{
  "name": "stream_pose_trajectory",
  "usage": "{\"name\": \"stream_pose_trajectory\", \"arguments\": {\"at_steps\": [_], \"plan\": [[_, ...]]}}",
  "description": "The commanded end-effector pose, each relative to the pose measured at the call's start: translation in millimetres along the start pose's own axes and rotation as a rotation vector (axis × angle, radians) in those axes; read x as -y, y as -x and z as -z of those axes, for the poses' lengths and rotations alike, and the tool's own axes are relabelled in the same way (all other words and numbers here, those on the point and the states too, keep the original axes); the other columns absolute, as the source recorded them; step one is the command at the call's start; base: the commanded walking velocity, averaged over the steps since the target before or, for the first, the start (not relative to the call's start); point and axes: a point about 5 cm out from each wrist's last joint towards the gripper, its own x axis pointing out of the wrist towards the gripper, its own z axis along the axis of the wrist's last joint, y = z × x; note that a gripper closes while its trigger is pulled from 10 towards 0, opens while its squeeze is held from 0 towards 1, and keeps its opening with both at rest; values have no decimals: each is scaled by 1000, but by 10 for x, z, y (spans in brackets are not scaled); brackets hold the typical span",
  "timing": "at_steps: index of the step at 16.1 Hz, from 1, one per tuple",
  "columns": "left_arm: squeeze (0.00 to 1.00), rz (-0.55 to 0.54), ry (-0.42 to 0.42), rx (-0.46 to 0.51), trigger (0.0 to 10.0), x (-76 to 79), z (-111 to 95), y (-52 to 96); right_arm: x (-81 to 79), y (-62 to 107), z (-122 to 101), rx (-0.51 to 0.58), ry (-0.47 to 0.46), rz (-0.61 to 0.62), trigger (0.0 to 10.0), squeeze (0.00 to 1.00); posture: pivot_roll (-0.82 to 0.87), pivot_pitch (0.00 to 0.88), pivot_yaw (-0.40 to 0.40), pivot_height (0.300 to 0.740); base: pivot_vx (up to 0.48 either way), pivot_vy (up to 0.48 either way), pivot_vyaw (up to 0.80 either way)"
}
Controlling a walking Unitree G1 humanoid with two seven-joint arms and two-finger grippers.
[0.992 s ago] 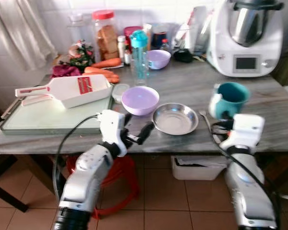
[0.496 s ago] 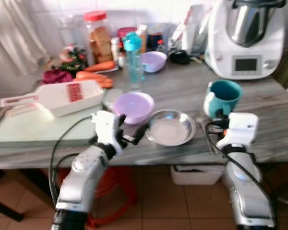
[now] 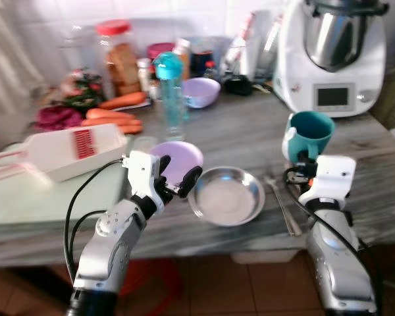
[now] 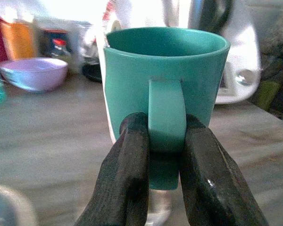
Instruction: Setting the table
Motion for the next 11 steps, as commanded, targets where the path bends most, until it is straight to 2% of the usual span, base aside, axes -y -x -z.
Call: {"name": "stream_pose_trajectory", "arguments": {"at_steps": [1, 3, 5, 7, 11], "plan": [[0, 11, -27, -1, 10000, -19, -15, 38, 4, -11, -39, 16, -3, -2, 10000, 0, -33, 0, 41, 740, 0, 0, 0], [0, 47, -83, -26, 10000, -50, 23, 133, 106, -102, -75, 24, 13, -11, 10000, 0, -34, 0, 40, 740, 0, 0, 0], [0, 80, -89, -47, 10000, -32, 55, 169, 218, -233, -129, 36, 5, -39, 10000, 0, -32, 6, 41, 740, 0, 0, 0], [0, 85, -78, -32, 10000, -2, 37, 147, 239, -288, -171, 56, -3, -59, 10000, 0, -32, 6, 40, 740, 0, 0, 0], [0, 125, -73, -13, 10000, 81, 24, 152, 177, -466, -223, 76, -12, -203, 10000, 0, -23, 23, 38, 740, 0, 0, 0]]}}
